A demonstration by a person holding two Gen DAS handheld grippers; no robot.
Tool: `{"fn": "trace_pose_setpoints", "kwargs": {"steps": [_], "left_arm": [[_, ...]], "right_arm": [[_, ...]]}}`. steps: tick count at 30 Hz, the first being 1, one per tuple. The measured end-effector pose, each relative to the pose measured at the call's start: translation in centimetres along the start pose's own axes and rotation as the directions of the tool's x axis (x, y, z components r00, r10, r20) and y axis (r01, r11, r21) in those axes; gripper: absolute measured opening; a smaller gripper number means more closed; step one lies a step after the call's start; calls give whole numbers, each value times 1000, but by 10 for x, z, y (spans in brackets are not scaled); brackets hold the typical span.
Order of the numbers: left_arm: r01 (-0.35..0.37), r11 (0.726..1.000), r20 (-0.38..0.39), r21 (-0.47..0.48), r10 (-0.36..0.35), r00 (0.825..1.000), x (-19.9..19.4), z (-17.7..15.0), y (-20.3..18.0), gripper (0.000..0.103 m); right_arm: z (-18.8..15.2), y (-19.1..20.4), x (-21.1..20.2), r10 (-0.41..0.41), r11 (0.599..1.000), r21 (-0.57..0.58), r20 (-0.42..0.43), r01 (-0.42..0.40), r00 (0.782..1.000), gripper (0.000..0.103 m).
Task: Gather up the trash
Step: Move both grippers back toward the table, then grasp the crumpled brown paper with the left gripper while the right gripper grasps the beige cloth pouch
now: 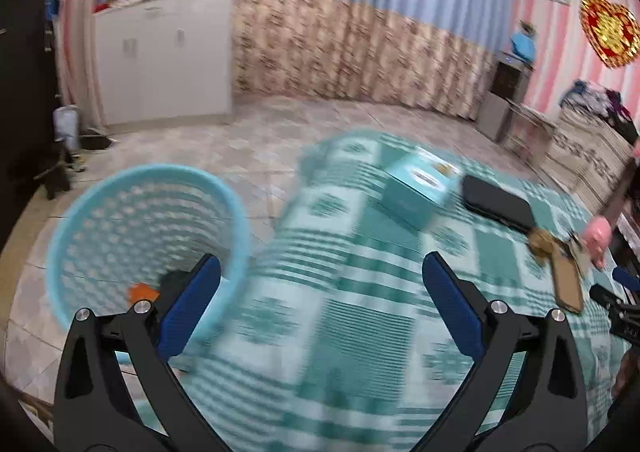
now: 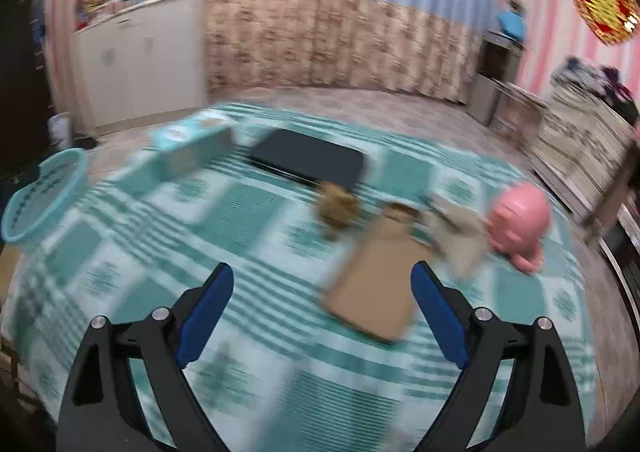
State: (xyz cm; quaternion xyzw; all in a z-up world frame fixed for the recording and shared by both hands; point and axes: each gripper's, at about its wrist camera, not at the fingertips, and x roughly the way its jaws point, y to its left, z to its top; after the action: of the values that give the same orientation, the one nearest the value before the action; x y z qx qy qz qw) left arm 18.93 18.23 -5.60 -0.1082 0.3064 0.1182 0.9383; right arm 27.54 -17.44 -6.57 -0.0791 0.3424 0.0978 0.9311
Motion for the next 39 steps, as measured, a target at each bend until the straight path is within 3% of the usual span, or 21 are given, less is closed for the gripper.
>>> {"fn": "trace_pose_setpoints", "kwargs": {"steps": [9,12,17,26,31,33,34,37,39], "left_arm": [[79,992,-85,96,-71,994,35,-20,-84,98],[99,986,-85,136,-88,992,44,-16,-114,98],[194,967,-89,167,-181,979,61,-6,-174,98],[295,931,-189,215,-256,948,114,-1,-262,96],[317,915,-240,249,-258,936,135,-4,-290,77],[328,905,-264,272,-257,929,140,-5,-294,47],[353,895,-293,273,-272,917,143,-6,-297,47],[364,886,-277,286,-287,917,134,-7,-291,47],[344,888,-257,304,-271,927,124,-10,-283,47]], "right_arm": [[-14,-92,30,-114,984,135,-40,119,993,88],[-10,-110,38,-127,977,166,-45,133,991,88],[-7,-126,47,-128,975,178,-46,134,991,88],[-18,-154,54,-146,973,171,-64,155,987,88],[-16,-164,56,-146,969,191,-62,155,987,88],[-15,-162,57,-144,970,190,-55,153,988,88],[-14,-162,58,-142,970,189,-54,150,988,88],[-9,-154,60,-132,973,184,-43,137,990,88],[-5,-147,60,-126,976,177,-31,129,992,88]]}}
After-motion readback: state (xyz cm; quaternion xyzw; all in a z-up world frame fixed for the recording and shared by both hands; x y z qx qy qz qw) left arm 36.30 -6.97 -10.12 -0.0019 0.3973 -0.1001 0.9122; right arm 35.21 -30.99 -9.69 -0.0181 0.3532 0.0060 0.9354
